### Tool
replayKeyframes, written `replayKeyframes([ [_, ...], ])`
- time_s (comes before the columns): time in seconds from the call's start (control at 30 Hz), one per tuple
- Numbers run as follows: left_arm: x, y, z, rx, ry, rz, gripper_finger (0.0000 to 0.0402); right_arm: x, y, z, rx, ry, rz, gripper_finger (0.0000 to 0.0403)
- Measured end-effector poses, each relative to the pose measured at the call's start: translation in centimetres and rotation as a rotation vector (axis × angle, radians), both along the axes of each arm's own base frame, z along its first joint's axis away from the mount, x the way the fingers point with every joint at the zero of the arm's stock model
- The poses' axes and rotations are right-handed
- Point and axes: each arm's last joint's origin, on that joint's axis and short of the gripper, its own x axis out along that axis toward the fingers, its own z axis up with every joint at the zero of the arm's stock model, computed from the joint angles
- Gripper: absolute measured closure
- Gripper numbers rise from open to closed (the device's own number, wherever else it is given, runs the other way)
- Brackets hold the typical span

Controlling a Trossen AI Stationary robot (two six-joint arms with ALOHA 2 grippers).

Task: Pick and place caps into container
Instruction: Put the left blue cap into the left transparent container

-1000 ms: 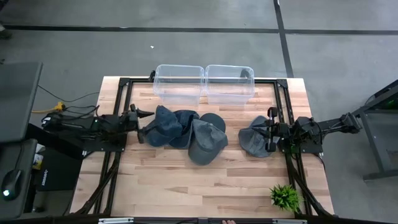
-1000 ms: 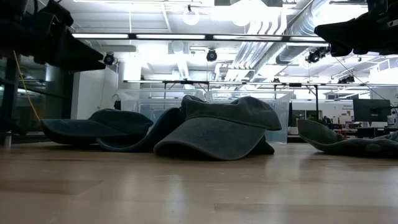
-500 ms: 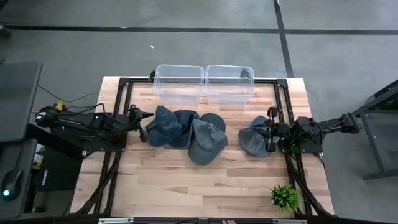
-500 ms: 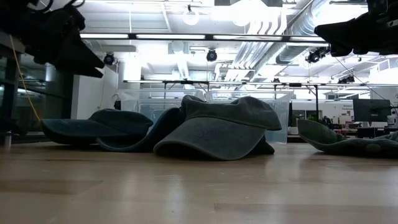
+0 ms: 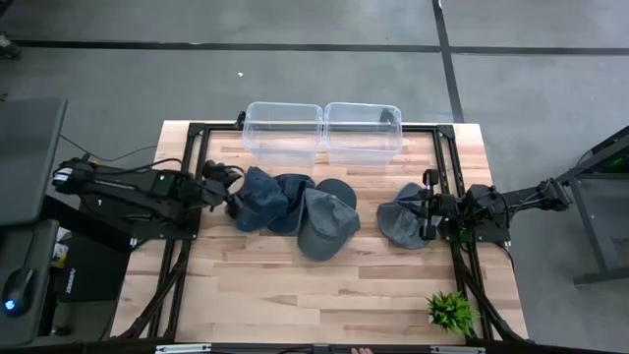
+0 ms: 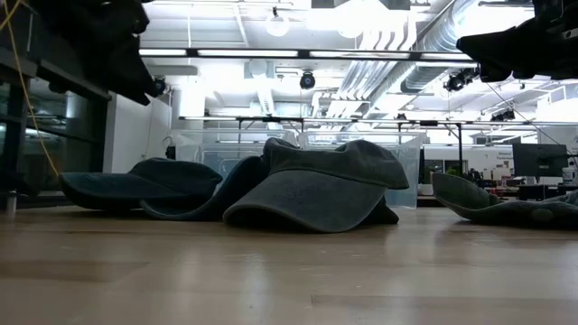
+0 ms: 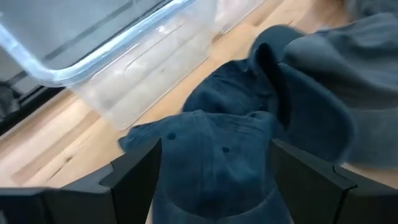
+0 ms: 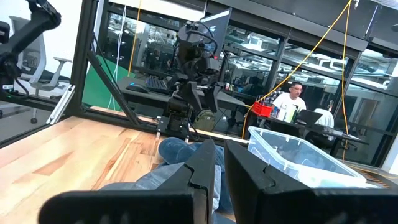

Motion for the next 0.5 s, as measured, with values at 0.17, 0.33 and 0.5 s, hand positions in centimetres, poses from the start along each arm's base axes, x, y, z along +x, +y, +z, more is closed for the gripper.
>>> replayKeyframes([
  [0.17, 1.0, 1.8, -0.1, -0.077, 0.100, 0.050, 0.0110, 0.0, 0.0, 0.0, 0.000, 0.001, 0.000, 0.0371],
  [0.33, 1.5, 4.0, -0.6, -0.191, 0.156, 0.025, 0.0110, 0.0, 0.0, 0.0, 0.000, 0.001, 0.000, 0.0371],
  [0.5, 1.6, 6.0, -1.4, -0.280, 0.197, 0.022, 0.0110, 0.0, 0.0, 0.0, 0.000, 0.001, 0.000, 0.0371],
])
